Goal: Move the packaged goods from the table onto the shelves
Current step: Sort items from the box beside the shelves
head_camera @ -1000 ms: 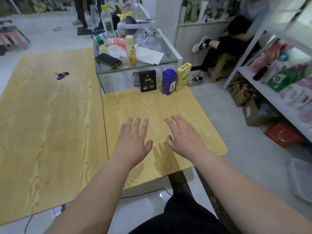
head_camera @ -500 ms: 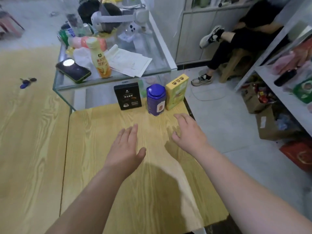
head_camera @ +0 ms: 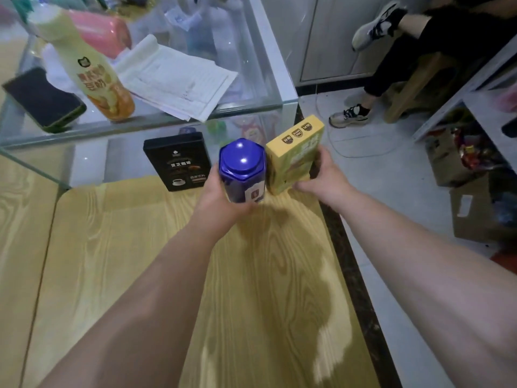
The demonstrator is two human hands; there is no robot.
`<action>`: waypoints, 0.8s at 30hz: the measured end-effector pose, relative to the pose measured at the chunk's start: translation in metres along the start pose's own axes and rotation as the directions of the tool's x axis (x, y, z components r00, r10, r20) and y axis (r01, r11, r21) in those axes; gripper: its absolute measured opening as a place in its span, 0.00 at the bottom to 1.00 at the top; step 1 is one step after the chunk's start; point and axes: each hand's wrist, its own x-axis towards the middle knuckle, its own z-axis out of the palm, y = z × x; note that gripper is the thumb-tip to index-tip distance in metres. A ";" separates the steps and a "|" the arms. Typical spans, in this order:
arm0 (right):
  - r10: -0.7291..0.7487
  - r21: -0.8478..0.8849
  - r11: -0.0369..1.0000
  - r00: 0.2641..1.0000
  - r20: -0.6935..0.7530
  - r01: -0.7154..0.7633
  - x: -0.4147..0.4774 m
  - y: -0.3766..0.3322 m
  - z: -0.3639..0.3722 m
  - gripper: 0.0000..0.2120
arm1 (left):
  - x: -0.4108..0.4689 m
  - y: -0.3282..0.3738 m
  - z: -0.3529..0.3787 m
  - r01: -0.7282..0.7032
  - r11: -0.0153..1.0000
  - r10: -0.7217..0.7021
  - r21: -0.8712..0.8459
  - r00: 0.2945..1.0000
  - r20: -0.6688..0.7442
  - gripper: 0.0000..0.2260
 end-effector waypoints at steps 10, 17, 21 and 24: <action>-0.114 -0.103 0.982 0.934 0.338 0.158 -0.020 0.009 0.009 0.28 | -0.007 -0.033 0.004 -0.035 0.969 0.072 -0.243 0.987 0.146 0.44; -0.062 0.377 0.920 0.906 0.420 -0.111 -0.100 0.022 0.064 0.19 | -0.091 -0.092 -0.029 0.136 0.839 -0.141 -0.528 0.990 0.030 0.37; -0.045 0.562 0.803 0.919 0.392 -0.200 -0.151 -0.002 0.116 0.13 | -0.163 -0.129 -0.066 0.162 0.653 -0.303 -0.740 0.951 -0.059 0.32; -0.089 0.530 0.827 0.886 0.455 -0.189 -0.190 -0.031 0.154 0.17 | -0.225 -0.154 -0.103 0.107 0.559 -0.355 -0.822 0.927 -0.121 0.36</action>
